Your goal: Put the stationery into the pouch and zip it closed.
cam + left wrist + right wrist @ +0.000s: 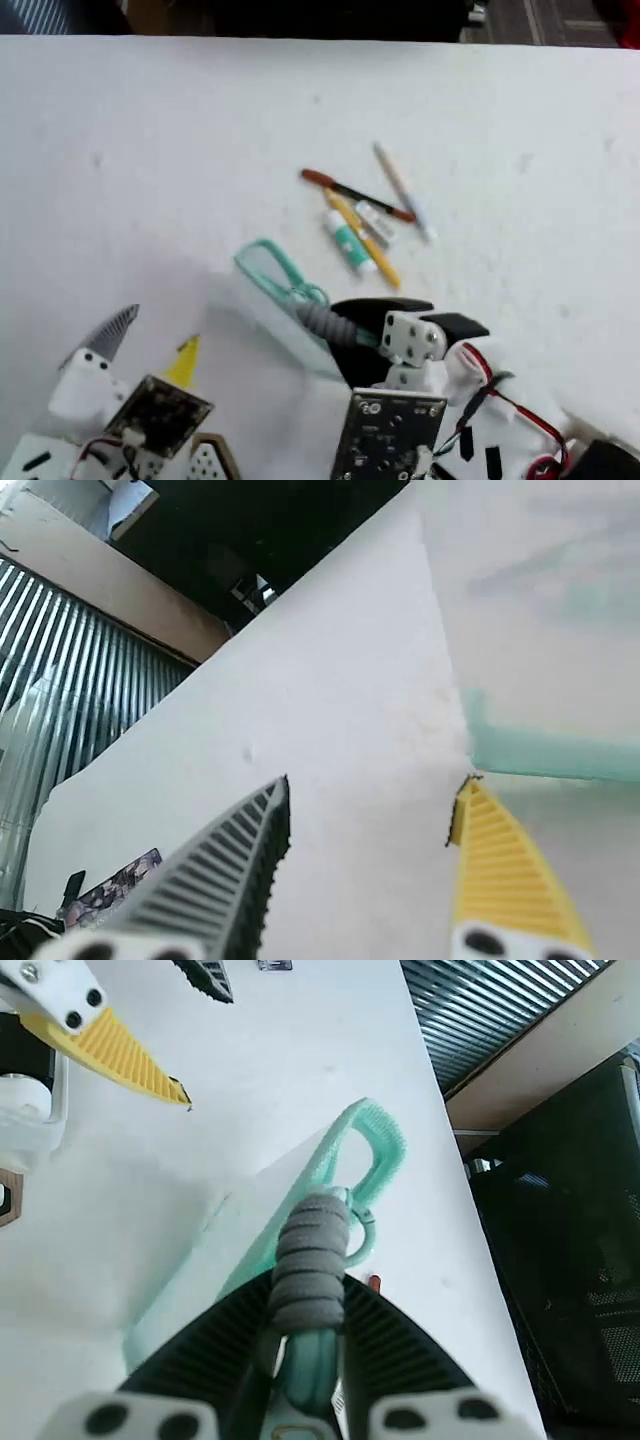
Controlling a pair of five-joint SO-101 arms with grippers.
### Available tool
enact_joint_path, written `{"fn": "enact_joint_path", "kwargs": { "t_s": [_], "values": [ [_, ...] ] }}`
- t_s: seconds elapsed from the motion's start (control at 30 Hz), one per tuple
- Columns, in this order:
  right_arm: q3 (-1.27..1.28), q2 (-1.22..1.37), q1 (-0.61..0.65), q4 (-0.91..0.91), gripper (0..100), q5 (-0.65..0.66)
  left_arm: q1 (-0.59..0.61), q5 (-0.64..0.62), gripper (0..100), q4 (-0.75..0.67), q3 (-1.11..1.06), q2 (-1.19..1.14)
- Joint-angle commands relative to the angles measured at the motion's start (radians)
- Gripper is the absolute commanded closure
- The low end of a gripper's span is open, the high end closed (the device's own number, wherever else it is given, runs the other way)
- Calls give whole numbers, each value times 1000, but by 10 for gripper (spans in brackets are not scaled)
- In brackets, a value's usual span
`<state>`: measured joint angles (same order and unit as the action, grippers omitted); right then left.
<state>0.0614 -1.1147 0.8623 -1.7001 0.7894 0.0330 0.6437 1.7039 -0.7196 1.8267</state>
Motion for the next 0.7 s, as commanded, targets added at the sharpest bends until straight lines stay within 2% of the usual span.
{"fn": "enact_joint_path", "kwargs": {
  "t_s": [0.0,0.2,0.33,0.47,0.53,0.67],
  "values": [
    [-5,-19,-10,-24,982,3,-13,8,724,-100,-83,-13],
    [-5,-18,-137,-24,981,3,-13,9,725,-233,-130,-13],
    [35,-15,-140,-22,981,2,-27,8,725,-319,-164,-13],
    [106,-15,-137,-19,981,0,-97,-2,728,-428,-258,-13],
    [114,-16,-94,-19,981,0,-117,-75,730,-532,-342,-13],
    [114,-16,2,-19,981,0,-111,-325,745,-789,-497,-13]
  ]
}}
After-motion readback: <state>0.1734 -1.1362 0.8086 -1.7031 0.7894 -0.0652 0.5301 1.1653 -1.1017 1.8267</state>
